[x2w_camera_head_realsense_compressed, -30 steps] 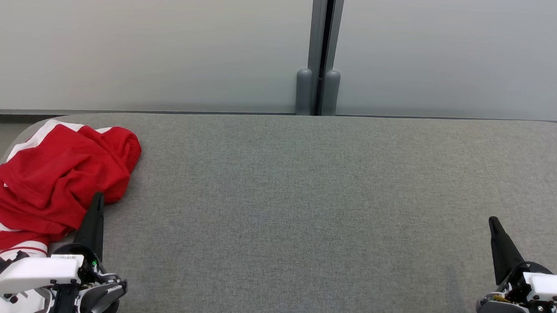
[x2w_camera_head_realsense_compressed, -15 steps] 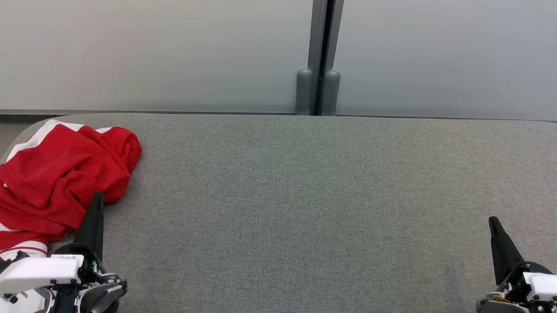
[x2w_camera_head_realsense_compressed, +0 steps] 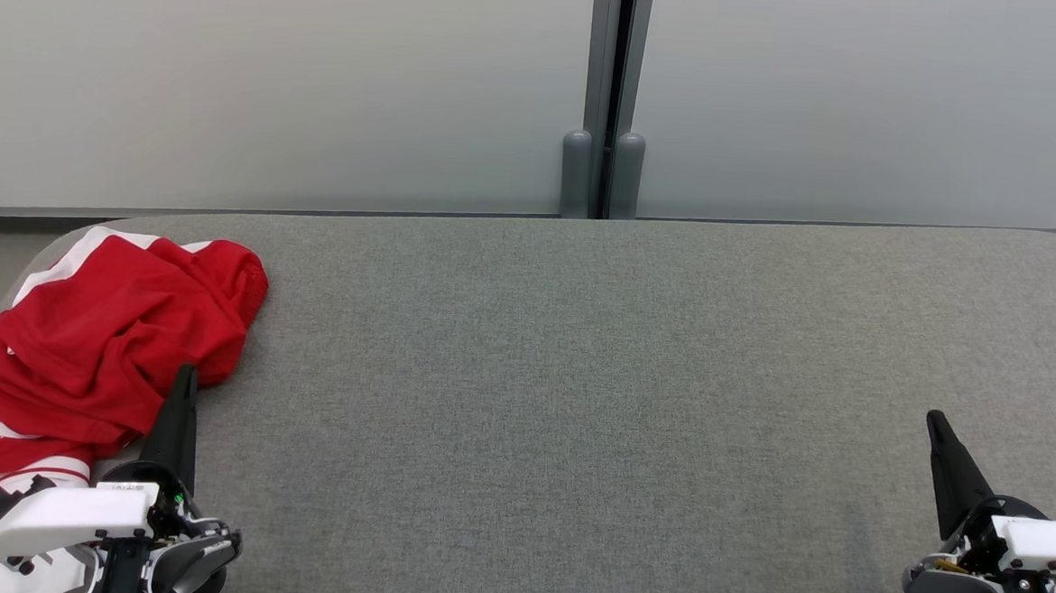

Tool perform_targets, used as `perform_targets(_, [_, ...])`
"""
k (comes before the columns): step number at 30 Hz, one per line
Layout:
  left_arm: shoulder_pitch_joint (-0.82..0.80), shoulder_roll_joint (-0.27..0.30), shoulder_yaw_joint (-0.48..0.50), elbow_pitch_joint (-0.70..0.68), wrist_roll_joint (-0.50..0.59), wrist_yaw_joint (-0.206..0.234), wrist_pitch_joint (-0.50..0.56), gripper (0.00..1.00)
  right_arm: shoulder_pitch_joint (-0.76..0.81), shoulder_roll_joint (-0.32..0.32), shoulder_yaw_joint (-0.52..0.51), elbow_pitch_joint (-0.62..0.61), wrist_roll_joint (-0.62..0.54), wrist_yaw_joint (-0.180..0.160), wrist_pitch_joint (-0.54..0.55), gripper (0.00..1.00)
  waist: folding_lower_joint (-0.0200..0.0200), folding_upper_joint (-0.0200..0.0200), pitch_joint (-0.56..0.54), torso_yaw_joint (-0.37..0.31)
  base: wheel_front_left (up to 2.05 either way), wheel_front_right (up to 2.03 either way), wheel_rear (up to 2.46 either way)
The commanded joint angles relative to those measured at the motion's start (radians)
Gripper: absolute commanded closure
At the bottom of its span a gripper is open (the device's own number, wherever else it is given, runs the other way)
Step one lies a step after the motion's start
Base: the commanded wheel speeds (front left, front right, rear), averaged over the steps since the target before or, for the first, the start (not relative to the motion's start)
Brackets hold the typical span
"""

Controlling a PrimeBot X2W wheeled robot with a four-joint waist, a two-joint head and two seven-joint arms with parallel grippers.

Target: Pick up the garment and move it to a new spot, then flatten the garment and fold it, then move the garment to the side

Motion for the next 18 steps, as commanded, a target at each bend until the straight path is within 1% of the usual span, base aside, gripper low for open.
perform_targets(1, [-0.015,0.006,0.004,0.0,-0.001,-0.006,0.003,1.0,-0.005,-0.009,-0.001,0.002,0.002,0.0,0.002,1.0,0.0,0.0,0.0,0.0,0.0,0.0,0.0])
perform_targets(18, [-0.015,0.006,0.004,0.0,-0.001,-0.006,0.003,1.0,-0.005,-0.009,-0.001,0.002,0.002,0.0,0.002,1.0,0.0,0.0,0.0,0.0,0.0,0.0,0.0])
